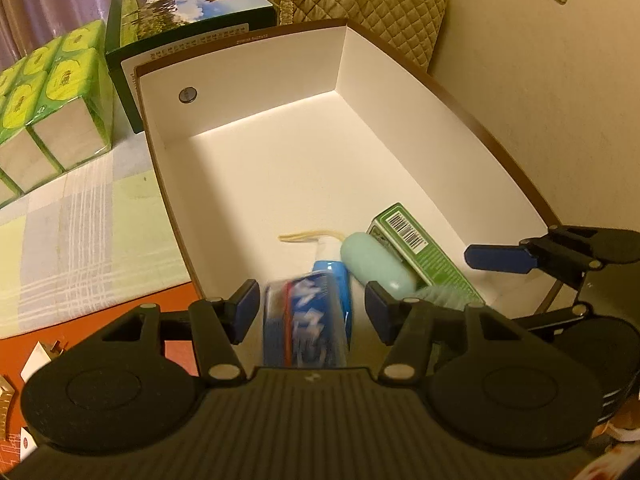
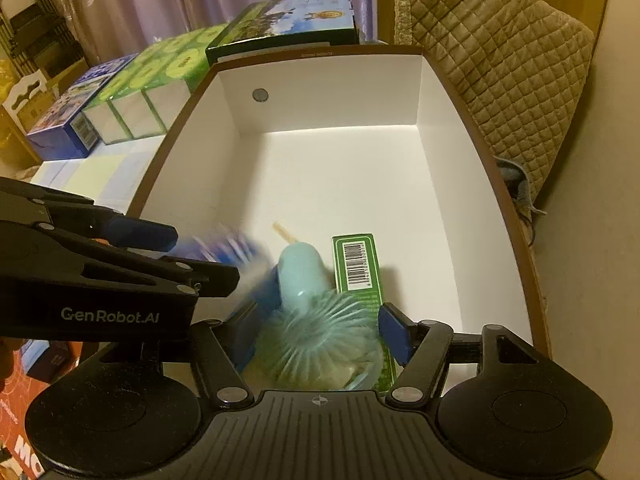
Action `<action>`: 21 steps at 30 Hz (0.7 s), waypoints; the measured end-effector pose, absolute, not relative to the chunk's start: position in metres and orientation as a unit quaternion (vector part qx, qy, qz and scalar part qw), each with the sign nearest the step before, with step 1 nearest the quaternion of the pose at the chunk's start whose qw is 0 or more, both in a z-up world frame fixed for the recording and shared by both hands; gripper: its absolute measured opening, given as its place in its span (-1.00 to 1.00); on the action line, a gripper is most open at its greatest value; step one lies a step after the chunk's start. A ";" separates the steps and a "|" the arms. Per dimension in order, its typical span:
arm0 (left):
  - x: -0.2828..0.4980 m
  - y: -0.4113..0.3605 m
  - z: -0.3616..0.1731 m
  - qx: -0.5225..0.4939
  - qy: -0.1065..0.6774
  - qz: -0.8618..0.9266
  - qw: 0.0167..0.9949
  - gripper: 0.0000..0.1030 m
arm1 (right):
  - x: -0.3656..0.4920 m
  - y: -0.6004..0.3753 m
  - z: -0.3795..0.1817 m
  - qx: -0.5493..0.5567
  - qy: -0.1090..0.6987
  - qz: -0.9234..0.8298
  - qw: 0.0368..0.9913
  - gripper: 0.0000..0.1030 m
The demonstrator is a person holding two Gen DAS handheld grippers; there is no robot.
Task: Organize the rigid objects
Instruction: 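Lower the floss box and fan into the brown box and open both grippers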
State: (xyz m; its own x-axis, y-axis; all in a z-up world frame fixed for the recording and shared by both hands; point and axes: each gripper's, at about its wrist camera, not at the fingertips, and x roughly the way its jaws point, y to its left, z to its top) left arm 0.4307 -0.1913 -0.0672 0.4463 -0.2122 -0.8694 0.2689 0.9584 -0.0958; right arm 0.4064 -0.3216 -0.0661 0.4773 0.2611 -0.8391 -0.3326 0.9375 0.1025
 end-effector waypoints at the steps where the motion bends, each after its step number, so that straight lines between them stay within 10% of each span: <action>1: 0.431 -0.191 -0.067 0.028 0.507 -0.141 0.850 0.06 | 0.407 -0.322 -0.066 -0.037 0.482 0.172 0.858 0.25; 21: 0.421 -0.194 -0.067 0.024 0.508 -0.131 0.851 0.06 | 0.400 -0.331 -0.063 -0.040 0.482 0.168 0.859 0.28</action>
State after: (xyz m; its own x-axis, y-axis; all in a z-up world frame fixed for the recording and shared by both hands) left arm 0.4209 -0.1938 -0.0673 0.4490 -0.1994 -0.8710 0.2480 0.9643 -0.0929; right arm 0.3996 -0.3307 -0.0632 0.4787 0.2496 -0.8417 -0.3269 0.9405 0.0930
